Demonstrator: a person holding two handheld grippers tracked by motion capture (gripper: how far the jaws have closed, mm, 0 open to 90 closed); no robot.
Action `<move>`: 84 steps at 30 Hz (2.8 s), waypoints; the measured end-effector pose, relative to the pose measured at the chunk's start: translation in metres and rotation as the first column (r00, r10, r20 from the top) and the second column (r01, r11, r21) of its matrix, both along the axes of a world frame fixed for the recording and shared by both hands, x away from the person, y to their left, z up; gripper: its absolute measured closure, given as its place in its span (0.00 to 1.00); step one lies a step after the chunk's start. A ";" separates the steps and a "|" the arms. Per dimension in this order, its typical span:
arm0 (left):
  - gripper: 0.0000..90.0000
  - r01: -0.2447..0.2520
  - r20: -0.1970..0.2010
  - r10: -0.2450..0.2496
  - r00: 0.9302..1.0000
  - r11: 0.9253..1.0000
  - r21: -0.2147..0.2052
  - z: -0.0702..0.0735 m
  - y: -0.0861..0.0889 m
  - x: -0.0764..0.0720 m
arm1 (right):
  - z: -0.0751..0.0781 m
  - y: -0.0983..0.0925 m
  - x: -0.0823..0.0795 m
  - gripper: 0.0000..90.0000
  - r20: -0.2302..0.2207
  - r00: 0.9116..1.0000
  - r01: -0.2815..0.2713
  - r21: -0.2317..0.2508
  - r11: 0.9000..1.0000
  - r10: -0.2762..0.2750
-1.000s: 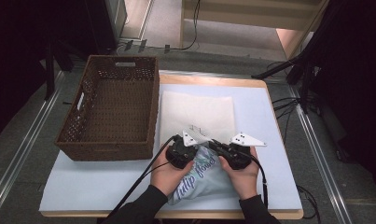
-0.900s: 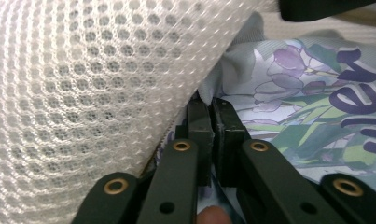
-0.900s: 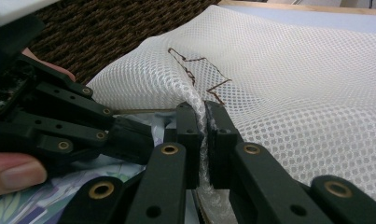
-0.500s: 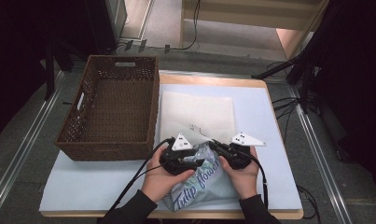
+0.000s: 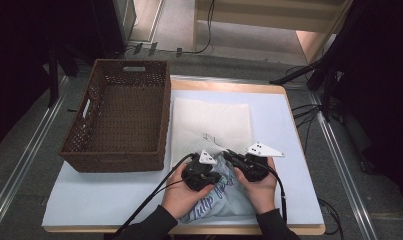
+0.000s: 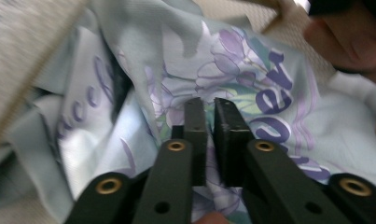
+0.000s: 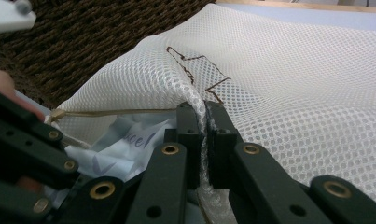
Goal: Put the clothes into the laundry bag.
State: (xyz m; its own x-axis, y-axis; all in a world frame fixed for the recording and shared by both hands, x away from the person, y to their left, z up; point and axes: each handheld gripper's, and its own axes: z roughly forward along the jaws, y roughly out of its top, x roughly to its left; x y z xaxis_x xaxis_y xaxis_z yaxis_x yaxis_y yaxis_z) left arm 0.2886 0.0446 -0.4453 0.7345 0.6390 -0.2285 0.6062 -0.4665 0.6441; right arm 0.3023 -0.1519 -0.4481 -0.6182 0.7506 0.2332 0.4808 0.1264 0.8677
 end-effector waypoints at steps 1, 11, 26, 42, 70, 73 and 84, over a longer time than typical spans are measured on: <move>0.98 -0.008 -0.003 0.008 1.000 1.000 -0.005 0.001 0.001 0.002 | 0.000 0.000 0.000 0.96 0.001 1.000 0.000 0.000 1.000 0.000; 0.99 -0.201 0.035 0.203 0.979 0.978 -0.050 0.000 0.006 0.031 | 0.003 0.002 -0.001 0.96 0.010 1.000 -0.002 0.000 1.000 0.002; 0.59 -0.115 0.062 0.121 0.991 0.989 -0.095 0.010 0.017 0.012 | 0.002 -0.001 0.000 0.96 0.006 1.000 0.001 0.003 1.000 -0.001; 0.67 0.013 -0.018 -0.013 1.000 1.000 0.000 -0.008 0.012 -0.016 | 0.001 0.000 -0.001 0.96 0.005 1.000 -0.001 -0.004 1.000 0.001; 0.47 -0.135 0.114 0.145 0.983 0.987 -0.085 0.007 0.026 -0.001 | 0.000 -0.002 0.000 0.96 0.001 1.000 0.000 0.000 1.000 0.000; 0.40 -0.087 0.081 0.093 0.992 0.994 -0.065 0.004 0.027 -0.011 | 0.000 -0.002 0.000 0.96 -0.002 1.000 0.003 -0.001 1.000 -0.003; 0.72 -0.097 0.101 0.092 0.991 0.994 0.046 -0.013 0.019 -0.016 | -0.001 0.000 0.000 0.96 -0.002 1.000 -0.002 -0.007 1.000 0.002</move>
State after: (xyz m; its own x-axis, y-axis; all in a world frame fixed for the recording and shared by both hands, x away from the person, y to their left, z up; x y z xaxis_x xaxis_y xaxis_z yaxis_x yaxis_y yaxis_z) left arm 0.2731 0.0640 -0.4584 0.6879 0.7153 -0.1233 0.5837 -0.4441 0.6797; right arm 0.3020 -0.1522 -0.4486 -0.6196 0.7507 0.2291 0.4819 0.1335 0.8660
